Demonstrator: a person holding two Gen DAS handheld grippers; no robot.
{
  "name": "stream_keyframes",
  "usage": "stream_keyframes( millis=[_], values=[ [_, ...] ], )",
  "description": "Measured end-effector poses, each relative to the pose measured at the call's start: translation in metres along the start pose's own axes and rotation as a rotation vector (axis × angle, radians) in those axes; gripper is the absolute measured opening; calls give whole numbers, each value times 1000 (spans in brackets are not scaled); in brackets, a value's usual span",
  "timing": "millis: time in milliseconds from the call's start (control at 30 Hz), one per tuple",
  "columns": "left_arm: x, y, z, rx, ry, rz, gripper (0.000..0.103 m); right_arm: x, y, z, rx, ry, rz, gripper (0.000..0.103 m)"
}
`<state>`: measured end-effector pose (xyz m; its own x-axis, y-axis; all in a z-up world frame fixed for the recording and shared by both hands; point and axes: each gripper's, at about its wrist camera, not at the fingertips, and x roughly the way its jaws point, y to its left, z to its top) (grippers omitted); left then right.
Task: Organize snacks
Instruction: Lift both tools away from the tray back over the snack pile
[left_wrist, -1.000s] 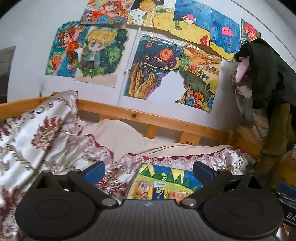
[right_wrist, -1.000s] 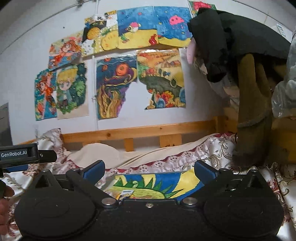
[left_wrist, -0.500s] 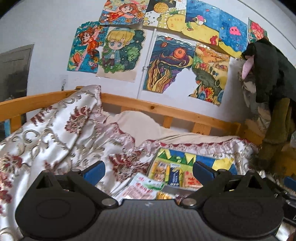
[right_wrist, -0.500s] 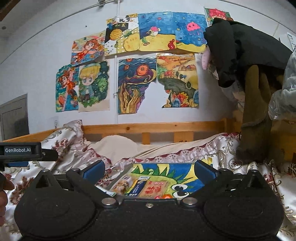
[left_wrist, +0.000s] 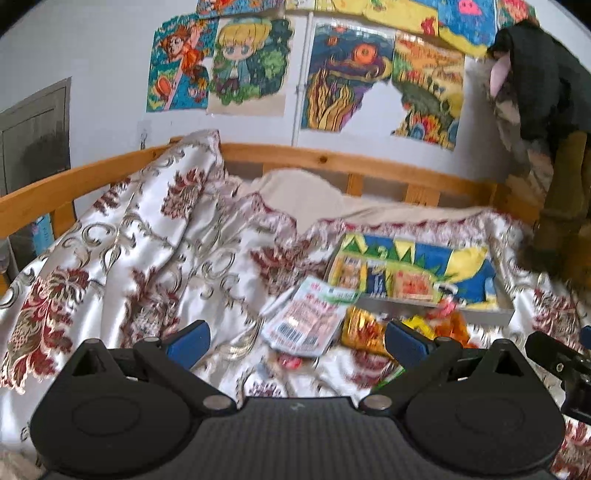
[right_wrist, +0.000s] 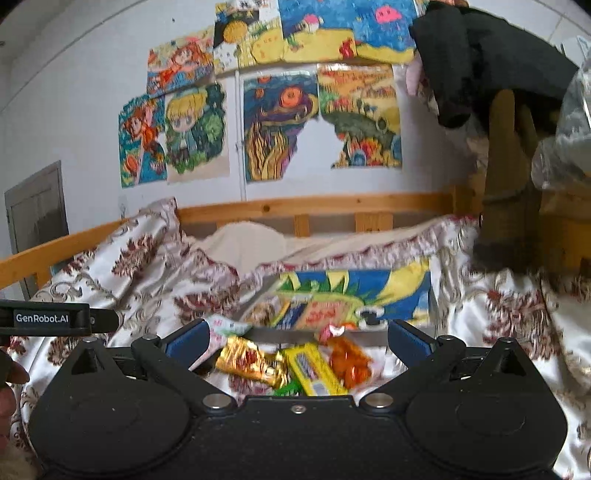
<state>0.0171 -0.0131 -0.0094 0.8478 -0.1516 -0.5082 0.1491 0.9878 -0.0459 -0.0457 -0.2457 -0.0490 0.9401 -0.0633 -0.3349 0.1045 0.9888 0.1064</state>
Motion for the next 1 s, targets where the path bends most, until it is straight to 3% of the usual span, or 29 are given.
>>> stream_keyframes(
  millis=[500, 1000],
  values=[
    [11, 1, -14, 46, 152, 74, 103, 21, 3, -14, 19, 193, -20, 102],
    [15, 6, -13, 32, 177, 112, 103, 26, 0, -16, 37, 234, -17, 102]
  ],
)
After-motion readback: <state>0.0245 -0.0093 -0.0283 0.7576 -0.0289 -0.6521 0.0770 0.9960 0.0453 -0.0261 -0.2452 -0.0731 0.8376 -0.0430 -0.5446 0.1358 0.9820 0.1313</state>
